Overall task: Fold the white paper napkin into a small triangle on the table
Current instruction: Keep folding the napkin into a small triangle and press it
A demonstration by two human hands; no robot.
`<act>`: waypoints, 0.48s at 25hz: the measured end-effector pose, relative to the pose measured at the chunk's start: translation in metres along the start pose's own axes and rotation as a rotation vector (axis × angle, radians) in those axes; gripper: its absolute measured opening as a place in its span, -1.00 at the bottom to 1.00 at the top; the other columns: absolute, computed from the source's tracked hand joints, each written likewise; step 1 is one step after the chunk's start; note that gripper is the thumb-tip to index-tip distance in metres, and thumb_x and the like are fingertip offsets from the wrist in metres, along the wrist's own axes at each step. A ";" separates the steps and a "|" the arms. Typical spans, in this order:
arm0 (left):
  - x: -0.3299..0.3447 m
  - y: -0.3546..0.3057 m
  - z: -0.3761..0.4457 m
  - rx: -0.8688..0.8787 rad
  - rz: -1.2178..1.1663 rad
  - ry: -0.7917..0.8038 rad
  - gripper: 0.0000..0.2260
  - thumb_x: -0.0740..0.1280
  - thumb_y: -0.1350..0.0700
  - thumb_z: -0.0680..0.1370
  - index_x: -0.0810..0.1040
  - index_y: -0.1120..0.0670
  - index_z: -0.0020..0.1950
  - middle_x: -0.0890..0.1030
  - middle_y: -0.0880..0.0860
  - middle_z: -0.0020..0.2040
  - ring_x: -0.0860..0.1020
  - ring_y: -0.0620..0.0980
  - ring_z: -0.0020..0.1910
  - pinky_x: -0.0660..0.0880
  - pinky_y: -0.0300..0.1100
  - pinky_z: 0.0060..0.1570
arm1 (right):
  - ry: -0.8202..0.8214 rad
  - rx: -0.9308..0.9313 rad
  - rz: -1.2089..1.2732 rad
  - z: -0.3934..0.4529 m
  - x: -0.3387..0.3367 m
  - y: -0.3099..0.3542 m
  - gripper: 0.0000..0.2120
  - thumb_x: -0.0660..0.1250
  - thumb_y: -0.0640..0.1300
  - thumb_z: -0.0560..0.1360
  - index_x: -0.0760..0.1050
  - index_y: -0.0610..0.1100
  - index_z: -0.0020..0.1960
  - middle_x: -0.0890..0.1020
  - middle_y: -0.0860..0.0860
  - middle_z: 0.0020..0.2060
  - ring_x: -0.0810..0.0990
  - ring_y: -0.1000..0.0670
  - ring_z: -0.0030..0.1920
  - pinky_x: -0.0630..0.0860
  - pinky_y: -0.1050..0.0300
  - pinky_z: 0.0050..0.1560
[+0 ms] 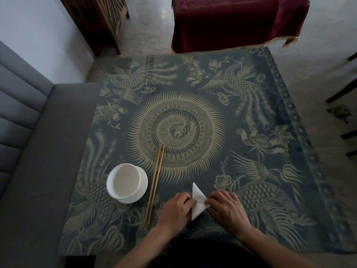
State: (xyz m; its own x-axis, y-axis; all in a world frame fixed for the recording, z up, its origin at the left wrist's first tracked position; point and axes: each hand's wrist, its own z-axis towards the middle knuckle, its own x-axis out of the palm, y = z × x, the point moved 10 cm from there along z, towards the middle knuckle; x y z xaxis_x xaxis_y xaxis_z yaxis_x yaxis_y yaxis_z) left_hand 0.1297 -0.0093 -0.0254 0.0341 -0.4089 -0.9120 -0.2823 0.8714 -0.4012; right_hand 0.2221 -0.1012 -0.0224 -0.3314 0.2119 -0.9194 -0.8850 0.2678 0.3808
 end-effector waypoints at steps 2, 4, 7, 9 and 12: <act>0.000 0.004 0.003 -0.029 -0.025 -0.006 -0.75 0.24 0.04 0.54 0.61 0.07 0.13 0.56 0.03 0.02 0.52 0.05 0.00 0.52 -0.06 -0.21 | 0.013 0.011 0.012 0.002 0.000 -0.001 -0.86 0.49 -0.02 0.39 0.60 0.04 -0.07 0.60 0.09 -0.08 0.58 -0.01 -0.10 0.40 0.08 -0.14; 0.001 0.012 0.005 -0.099 -0.087 -0.014 -0.81 0.32 0.09 0.53 0.62 0.05 0.11 0.56 0.00 0.02 0.51 0.02 0.04 0.52 -0.08 -0.21 | 0.024 0.033 0.036 0.003 -0.001 -0.004 -0.86 0.52 -0.02 0.37 0.60 0.04 -0.11 0.61 0.09 -0.11 0.59 -0.01 -0.12 0.45 0.08 -0.20; 0.008 0.022 0.007 -0.178 -0.141 0.013 -0.85 0.34 0.04 0.53 0.62 0.00 0.08 0.54 -0.06 0.01 0.48 -0.05 0.06 0.49 -0.12 -0.19 | 0.051 0.075 0.056 0.005 0.002 -0.008 -0.88 0.51 0.02 0.40 0.60 0.05 -0.13 0.60 0.11 -0.12 0.58 0.01 -0.13 0.46 0.10 -0.21; 0.009 0.029 0.009 -0.234 -0.171 0.018 -0.84 0.33 -0.05 0.55 0.60 -0.02 0.05 0.51 -0.09 -0.01 0.46 -0.09 0.04 0.48 -0.14 -0.19 | 0.061 0.102 0.063 0.007 0.002 -0.010 -0.89 0.48 0.06 0.43 0.59 0.06 -0.14 0.59 0.12 -0.13 0.56 0.02 -0.15 0.46 0.09 -0.22; 0.011 0.037 0.013 -0.280 -0.194 0.032 -0.80 0.30 -0.11 0.57 0.58 0.00 0.04 0.49 -0.08 -0.04 0.47 -0.09 0.01 0.49 -0.10 -0.17 | 0.057 0.128 0.074 0.013 0.000 -0.014 -0.88 0.44 0.09 0.47 0.58 0.07 -0.16 0.56 0.13 -0.18 0.54 0.05 -0.18 0.44 0.13 -0.23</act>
State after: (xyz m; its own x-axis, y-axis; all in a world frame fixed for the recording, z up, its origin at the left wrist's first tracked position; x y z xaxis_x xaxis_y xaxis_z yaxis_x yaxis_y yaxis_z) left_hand 0.1317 0.0217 -0.0511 0.0842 -0.5722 -0.8158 -0.5256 0.6700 -0.5242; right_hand 0.2390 -0.0923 -0.0269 -0.4158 0.1828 -0.8909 -0.8096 0.3718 0.4542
